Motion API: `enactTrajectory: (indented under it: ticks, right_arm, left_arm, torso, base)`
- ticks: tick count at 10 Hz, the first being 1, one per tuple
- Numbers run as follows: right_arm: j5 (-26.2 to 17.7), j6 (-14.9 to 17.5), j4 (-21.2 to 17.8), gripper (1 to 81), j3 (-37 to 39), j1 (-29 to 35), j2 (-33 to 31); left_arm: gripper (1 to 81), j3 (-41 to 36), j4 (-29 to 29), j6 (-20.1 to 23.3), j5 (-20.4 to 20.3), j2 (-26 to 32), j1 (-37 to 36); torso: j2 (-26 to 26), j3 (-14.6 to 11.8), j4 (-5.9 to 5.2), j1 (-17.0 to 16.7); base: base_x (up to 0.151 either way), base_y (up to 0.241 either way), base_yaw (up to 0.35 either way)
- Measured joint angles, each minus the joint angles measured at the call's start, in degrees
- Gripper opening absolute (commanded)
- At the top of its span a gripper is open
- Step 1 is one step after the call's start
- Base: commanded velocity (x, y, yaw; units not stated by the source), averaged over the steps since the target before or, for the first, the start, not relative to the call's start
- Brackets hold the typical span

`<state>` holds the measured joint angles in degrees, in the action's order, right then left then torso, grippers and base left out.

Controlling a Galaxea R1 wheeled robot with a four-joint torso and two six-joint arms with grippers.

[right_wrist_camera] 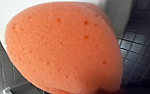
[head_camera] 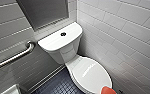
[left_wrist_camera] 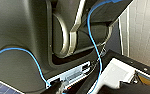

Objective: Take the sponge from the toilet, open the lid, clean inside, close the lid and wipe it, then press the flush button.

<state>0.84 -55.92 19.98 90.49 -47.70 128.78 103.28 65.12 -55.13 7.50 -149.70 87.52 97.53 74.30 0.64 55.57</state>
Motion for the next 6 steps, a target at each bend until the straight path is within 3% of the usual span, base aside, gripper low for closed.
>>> enactTrajectory:
  ticks: [2, 6]
  right_arm:
    - [0.09, -0.5, 0.02, 1.0, 1.12, -7.91, -4.39]
    - [7.12, -0.09, 0.0, 1.0, 1.12, -19.27, -9.79]
  left_arm:
    - [81.1, 0.0, 0.0, -0.02, 0.05, 0.52, 0.02]
    - [81.1, 0.0, -0.16, -0.02, 0.0, 0.55, -0.01]
  torso:
    - [0.0, 0.0, 0.0, 0.0]
    - [0.02, 0.0, 0.0, 0.0]
  base:
    - [0.0, 0.0, 0.0]
    - [0.0, 0.0, 0.0]
